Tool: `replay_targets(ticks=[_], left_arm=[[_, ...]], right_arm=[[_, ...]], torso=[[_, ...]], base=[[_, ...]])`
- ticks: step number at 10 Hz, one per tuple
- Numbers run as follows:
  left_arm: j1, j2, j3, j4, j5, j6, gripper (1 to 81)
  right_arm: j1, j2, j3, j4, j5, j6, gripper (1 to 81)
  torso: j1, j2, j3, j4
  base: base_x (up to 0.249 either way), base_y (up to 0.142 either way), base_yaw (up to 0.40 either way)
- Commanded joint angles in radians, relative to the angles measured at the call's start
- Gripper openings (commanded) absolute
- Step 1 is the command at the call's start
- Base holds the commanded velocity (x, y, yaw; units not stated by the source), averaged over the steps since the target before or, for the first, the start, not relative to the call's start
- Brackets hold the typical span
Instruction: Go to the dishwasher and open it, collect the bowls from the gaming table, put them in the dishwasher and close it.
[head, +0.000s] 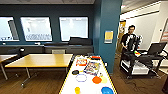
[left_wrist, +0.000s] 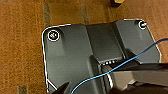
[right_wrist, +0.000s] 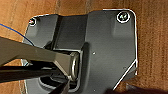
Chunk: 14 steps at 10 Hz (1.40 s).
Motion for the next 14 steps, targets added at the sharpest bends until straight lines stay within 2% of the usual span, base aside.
replay_targets(ticks=[1,4,14], left_arm=[[-0.055,-0.004,0.002,-0.007,0.044,-0.004,81.1],[-0.058,-0.002,0.0,-0.005,0.044,-0.004,81.1],[-0.055,-0.004,0.0,-0.005,0.044,-0.005,81.1]], right_arm=[[0.052,-0.006,0.001,-0.001,-0.045,-0.002,81.1],[0.052,-0.005,0.001,-0.001,-0.045,-0.002,81.1],[0.054,-0.003,0.001,-0.001,-0.046,-0.002,81.1]], torso=[[0.0,0.0,0.0,0.0],[0.0,0.0,0.0,0.0],[0.0,0.0,0.0,0.0]], base=[[0.0,0.0,0.0],[0.0,0.025,0.0],[0.0,0.09,0.0]])
